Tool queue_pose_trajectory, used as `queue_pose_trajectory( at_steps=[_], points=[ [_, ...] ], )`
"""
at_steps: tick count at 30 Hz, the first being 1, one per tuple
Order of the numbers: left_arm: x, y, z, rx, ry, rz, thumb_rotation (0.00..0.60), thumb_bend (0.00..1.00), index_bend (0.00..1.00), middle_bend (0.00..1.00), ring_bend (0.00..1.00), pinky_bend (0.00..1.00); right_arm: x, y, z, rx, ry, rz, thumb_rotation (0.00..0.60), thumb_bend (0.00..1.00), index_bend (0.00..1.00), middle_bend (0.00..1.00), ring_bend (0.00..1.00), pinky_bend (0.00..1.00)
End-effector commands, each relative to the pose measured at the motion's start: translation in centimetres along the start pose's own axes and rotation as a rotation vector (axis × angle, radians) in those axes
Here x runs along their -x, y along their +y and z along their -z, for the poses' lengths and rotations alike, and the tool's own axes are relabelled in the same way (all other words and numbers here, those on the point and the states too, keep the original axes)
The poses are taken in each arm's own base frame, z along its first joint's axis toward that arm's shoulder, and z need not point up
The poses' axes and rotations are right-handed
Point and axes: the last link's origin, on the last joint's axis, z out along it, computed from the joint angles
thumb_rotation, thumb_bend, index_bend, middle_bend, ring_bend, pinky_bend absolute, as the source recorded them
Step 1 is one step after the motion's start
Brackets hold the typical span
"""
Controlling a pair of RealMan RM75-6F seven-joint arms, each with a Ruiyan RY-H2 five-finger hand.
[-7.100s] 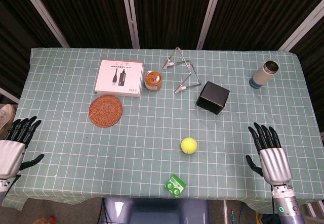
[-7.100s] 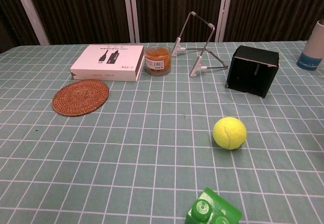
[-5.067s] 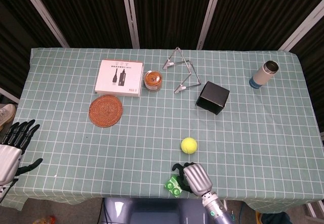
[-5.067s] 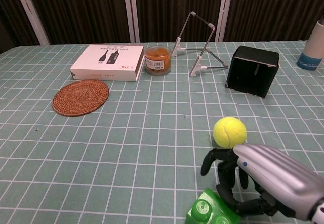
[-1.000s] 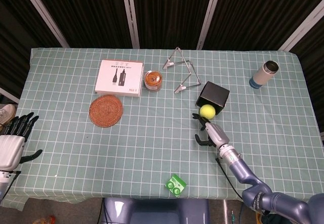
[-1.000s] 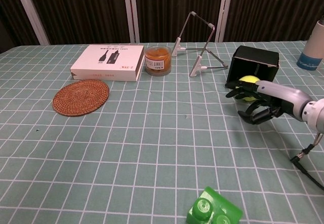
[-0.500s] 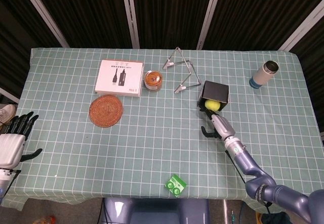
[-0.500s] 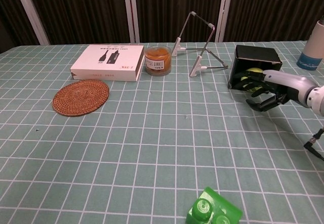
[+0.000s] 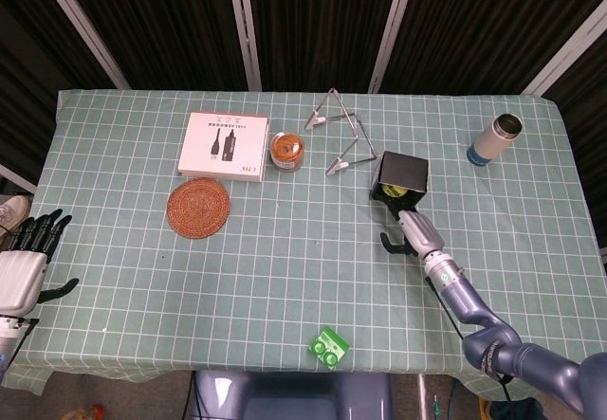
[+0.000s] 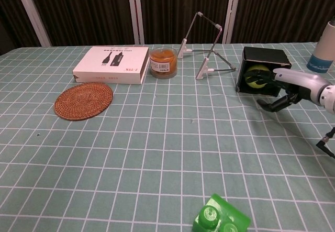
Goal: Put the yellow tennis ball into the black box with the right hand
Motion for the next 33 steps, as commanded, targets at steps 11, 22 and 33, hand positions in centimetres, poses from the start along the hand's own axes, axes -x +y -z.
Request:
queue_pose_trajectory(
  at_steps=[11, 22, 33],
  points=[
    [0.1, 0.0, -0.3, 0.002, -0.008, 0.003, 0.600, 0.12, 0.00, 0.01, 0.04, 0.06, -0.5, 0.3, 0.5, -0.014, -0.019, 0.031, 0.600, 0.57, 0.00, 0.00, 0.00, 0.00],
    [-1.1, 0.7, 1.6, 0.067, 0.040, 0.022, 0.600, 0.12, 0.00, 0.01, 0.04, 0.06, -0.4, -0.9, 7.4, -0.083, 0.013, 0.121, 0.600, 0.49, 0.00, 0.00, 0.00, 0.00],
    [-2.4, 1.3, 3.7, 0.122, 0.096, 0.043, 0.600, 0.12, 0.00, 0.01, 0.04, 0.06, -0.1, -2.0, 13.0, -0.089, 0.060, 0.148, 0.600, 0.44, 0.00, 0.00, 0.00, 0.00]
  ],
)
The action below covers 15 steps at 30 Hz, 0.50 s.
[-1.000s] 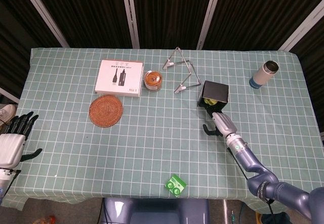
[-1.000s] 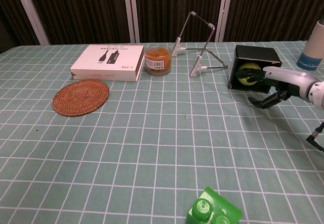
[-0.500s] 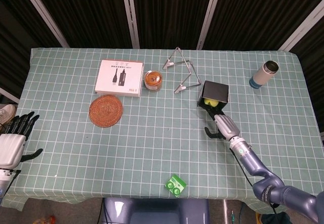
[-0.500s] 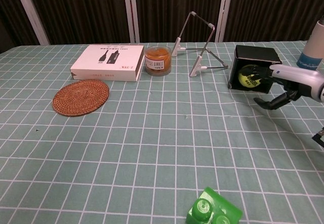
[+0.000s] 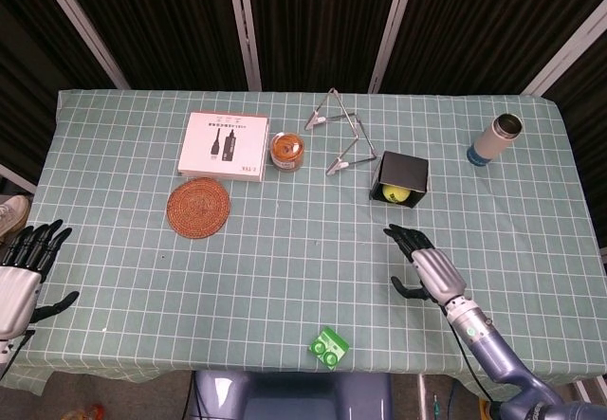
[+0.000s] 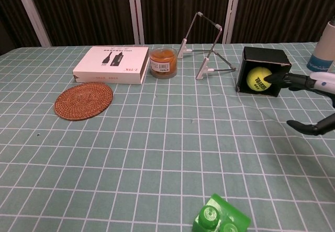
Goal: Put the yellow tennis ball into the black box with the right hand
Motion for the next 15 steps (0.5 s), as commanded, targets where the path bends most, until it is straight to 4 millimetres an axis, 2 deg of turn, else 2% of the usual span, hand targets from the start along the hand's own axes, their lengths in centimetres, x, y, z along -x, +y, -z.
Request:
queue_pose_trajectory(
  at_steps=[1, 4, 8, 11, 15],
  points=[
    [-0.3, 0.0, 0.5, 0.006, 0.004, 0.004, 0.600, 0.12, 0.00, 0.01, 0.04, 0.06, -0.3, 0.1, 2.9, 0.004, 0.054, 0.053, 0.600, 0.42, 0.00, 0.00, 0.00, 0.00],
    [-0.2, 0.0, 0.8, 0.007, -0.010, 0.002, 0.600, 0.12, 0.00, 0.01, 0.04, 0.06, -1.1, 0.7, 6.3, 0.033, 0.206, 0.199, 0.600, 0.40, 0.00, 0.00, 0.00, 0.00],
    [-0.1, 0.2, 1.0, -0.001, -0.027, -0.001, 0.600, 0.12, 0.00, 0.00, 0.03, 0.06, -1.1, 1.1, 9.2, 0.087, 0.340, 0.267, 0.600, 0.39, 0.00, 0.00, 0.00, 0.00],
    [-0.2, 0.4, 1.2, 0.010, -0.028, 0.000, 0.600, 0.12, 0.00, 0.00, 0.00, 0.06, -1.3, 1.3, 10.5, 0.108, 0.369, 0.292, 0.600, 0.39, 0.00, 0.00, 0.00, 0.00],
    [-0.2, 0.5, 1.3, 0.016, -0.017, -0.005, 0.600, 0.12, 0.00, 0.00, 0.00, 0.06, -1.9, 1.3, 11.1, 0.118, 0.398, 0.339, 0.600, 0.37, 0.00, 0.00, 0.00, 0.00]
  ],
)
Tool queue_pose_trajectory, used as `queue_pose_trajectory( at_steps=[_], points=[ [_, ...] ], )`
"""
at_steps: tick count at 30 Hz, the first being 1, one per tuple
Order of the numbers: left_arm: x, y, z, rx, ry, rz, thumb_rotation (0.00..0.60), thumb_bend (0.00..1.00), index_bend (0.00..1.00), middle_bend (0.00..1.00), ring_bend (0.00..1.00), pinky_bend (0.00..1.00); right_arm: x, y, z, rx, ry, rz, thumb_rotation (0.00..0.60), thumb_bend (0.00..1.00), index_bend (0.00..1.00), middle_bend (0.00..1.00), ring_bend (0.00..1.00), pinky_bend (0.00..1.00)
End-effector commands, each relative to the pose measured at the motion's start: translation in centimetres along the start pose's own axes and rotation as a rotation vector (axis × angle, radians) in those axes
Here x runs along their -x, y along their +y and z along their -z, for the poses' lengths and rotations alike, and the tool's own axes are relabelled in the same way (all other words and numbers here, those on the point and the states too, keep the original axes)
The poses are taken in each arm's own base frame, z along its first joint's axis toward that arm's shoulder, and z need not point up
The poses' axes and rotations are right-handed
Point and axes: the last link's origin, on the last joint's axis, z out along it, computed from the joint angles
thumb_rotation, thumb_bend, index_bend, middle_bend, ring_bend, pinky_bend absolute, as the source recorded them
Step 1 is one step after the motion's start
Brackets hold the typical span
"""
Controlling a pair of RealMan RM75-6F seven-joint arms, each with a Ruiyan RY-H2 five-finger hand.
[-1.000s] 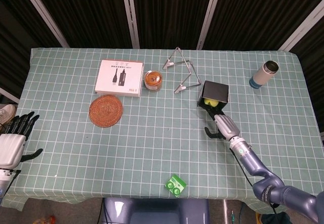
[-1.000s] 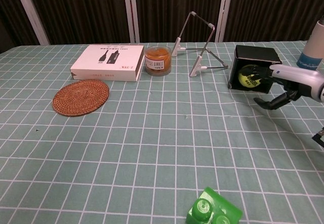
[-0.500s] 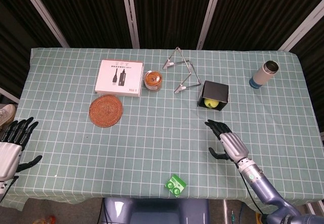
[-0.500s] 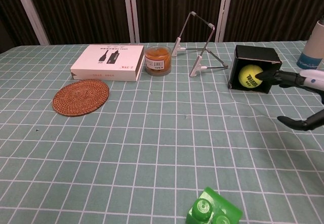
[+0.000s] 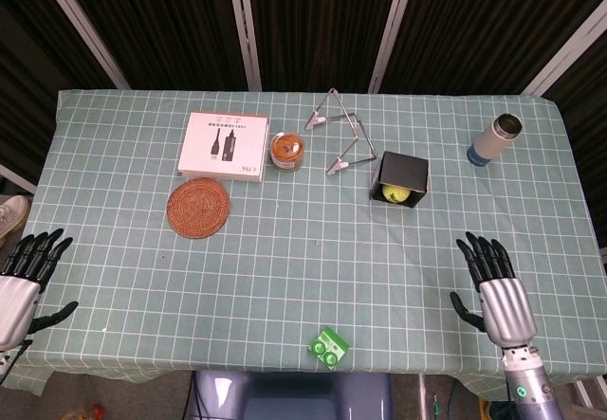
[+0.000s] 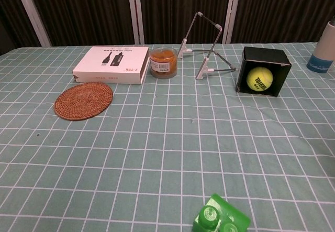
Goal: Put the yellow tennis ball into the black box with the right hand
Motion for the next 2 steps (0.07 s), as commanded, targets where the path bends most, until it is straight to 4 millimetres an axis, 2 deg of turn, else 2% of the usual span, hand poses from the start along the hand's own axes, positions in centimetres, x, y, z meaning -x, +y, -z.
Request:
queue_pose_trajectory(
  at_steps=[1, 2],
  points=[
    [-0.04, 0.01, 0.06, 0.001, 0.007, -0.003, 0.600, 0.12, 0.00, 0.00, 0.00, 0.06, -0.48, 0.39, 0.64, 0.008, 0.012, 0.056, 0.600, 0.37, 0.00, 0.00, 0.00, 0.00],
    [-0.07, 0.00, 0.05, 0.000, 0.010, -0.005, 0.600, 0.12, 0.00, 0.00, 0.00, 0.06, -0.65, 0.60, 0.82, 0.015, 0.003, 0.074, 0.600, 0.36, 0.00, 0.00, 0.00, 0.00]
  ],
)
